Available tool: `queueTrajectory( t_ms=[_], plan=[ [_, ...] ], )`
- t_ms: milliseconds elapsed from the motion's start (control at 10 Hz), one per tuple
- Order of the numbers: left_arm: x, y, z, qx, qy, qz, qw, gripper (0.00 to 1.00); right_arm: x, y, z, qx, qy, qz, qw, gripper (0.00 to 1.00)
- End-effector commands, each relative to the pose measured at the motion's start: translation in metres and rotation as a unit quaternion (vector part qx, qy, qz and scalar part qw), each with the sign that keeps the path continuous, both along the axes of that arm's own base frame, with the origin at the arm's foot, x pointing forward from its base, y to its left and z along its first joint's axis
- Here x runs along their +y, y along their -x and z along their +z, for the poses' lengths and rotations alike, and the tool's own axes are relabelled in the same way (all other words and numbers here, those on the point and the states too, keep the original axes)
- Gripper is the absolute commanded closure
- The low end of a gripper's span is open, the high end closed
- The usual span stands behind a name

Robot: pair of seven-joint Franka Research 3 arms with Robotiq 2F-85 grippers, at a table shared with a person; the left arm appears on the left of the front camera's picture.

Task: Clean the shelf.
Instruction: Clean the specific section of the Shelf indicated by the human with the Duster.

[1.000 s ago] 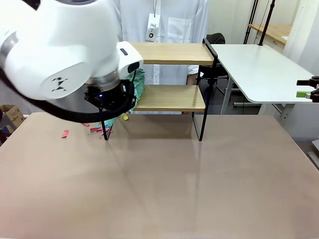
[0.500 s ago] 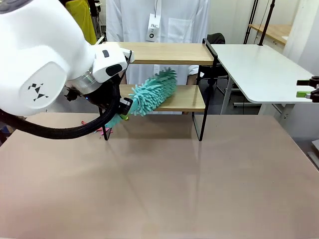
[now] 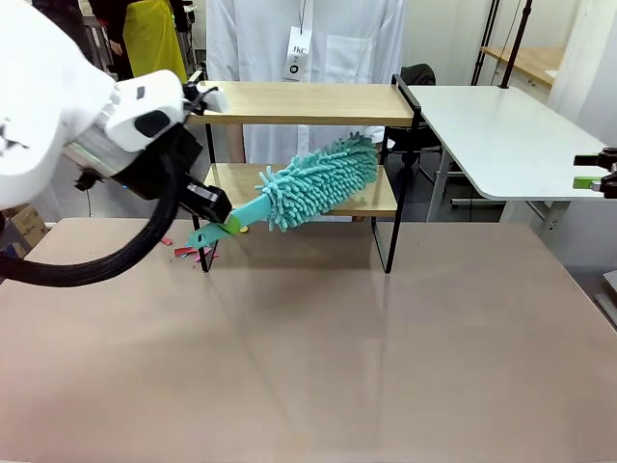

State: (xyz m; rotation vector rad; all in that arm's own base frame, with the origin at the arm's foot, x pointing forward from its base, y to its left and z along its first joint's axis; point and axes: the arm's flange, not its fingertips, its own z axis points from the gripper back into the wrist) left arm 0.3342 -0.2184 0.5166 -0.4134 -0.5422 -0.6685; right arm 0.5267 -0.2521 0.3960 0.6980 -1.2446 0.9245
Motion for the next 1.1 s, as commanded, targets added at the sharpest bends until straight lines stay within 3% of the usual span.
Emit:
queueTrajectory(
  t_ms=[0,200,500,900,1000],
  plan=[
    [0.029,0.002,-0.003,0.019,0.036,-0.059,0.997,0.87,0.004,-0.001,0.006,0.010,0.009,-0.006,1.000,0.00],
    [0.040,0.002,0.006,0.049,0.000,-0.125,0.991,0.87,0.004,-0.001,0.006,0.010,0.009,-0.006,1.000,0.00],
    [0.063,0.016,0.033,0.057,-0.106,-0.172,0.978,0.87,0.004,-0.001,0.006,0.010,0.009,-0.006,1.000,0.00],
    [0.093,0.033,0.066,0.118,-0.202,-0.186,0.954,0.87,0.004,-0.001,0.006,0.010,0.009,-0.006,1.000,0.00],
    [0.095,0.035,0.074,0.132,-0.239,-0.203,0.940,0.87,0.004,-0.001,0.006,0.010,0.009,-0.006,1.000,0.00]
  ],
)
